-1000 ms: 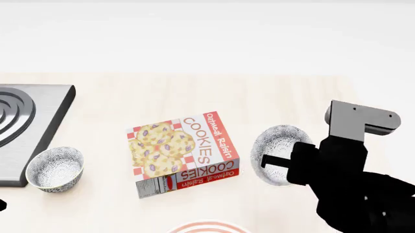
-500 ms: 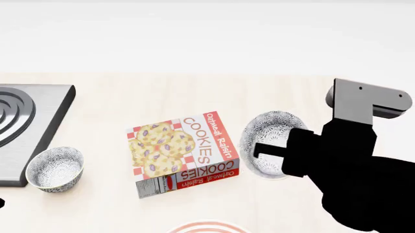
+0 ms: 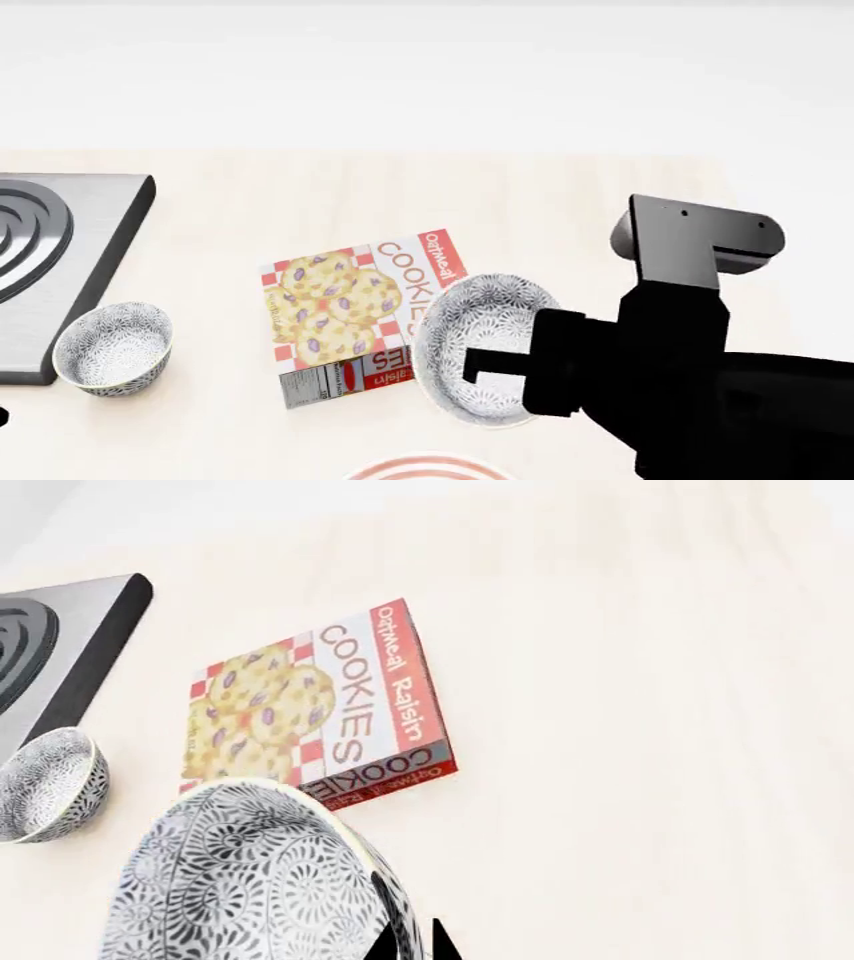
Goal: Pick the akita bowl next to the plate and place it on the plate.
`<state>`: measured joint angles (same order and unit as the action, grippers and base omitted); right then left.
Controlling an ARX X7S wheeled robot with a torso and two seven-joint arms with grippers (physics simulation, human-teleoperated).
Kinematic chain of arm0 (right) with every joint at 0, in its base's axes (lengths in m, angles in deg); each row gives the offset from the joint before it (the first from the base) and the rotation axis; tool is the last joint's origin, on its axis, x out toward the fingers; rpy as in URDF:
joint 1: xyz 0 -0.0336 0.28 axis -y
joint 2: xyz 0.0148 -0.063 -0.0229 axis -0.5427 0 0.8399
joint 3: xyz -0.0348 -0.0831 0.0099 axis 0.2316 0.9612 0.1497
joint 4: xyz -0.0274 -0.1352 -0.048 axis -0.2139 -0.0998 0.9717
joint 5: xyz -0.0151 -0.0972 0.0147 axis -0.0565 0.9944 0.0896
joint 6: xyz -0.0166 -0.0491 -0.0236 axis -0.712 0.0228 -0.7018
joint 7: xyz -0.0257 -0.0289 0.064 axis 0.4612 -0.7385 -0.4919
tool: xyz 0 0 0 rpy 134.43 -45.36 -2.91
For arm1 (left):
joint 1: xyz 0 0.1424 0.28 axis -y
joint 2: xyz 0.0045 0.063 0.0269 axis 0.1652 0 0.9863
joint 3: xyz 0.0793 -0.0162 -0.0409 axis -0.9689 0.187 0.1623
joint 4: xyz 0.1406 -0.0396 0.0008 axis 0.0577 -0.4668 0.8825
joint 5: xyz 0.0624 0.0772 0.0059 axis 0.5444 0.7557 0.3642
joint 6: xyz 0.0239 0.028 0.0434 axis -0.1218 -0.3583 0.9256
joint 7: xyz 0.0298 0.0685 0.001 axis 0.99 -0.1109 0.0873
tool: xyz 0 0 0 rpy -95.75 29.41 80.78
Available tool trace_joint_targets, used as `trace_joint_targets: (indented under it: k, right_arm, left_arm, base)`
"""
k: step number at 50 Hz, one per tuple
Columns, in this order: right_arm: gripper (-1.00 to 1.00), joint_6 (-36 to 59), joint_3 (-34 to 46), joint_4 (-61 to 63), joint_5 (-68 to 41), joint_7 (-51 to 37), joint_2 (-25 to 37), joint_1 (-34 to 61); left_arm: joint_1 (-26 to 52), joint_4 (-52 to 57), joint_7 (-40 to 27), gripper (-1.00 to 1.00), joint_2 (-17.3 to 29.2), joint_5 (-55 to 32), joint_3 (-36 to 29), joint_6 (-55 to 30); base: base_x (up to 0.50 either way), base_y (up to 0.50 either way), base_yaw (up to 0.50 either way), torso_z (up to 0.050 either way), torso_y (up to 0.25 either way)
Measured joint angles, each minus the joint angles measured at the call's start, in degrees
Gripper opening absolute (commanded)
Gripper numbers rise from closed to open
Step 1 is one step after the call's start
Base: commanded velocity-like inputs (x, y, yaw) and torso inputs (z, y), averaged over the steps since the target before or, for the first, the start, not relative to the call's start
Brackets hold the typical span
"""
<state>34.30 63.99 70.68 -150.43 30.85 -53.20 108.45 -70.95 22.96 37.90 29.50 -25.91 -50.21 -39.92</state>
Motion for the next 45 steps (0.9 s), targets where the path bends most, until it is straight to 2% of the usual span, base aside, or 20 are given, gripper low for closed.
trace_joint_targets:
  k: [13, 45]
  right_arm:
    - [-1.00, -1.1, 3.1, 0.2, -5.9, -0.4, 1.4, -2.6]
    - [-1.00, -4.5, 6.8, 1.1, -6.8, 6.7, 3.5, -9.4]
  left_arm:
    - [0.0, 0.0, -0.1, 1.00, 0.1, -0.1, -0.1, 0.1]
    - [0.0, 0.1, -0.6, 1.00, 0.4, -0.6, -0.4, 0.1]
  base:
    - [0.00, 0.00, 0.00, 0.000, 0.000]
    - [0.00, 0.00, 0.00, 0.000, 0.000]
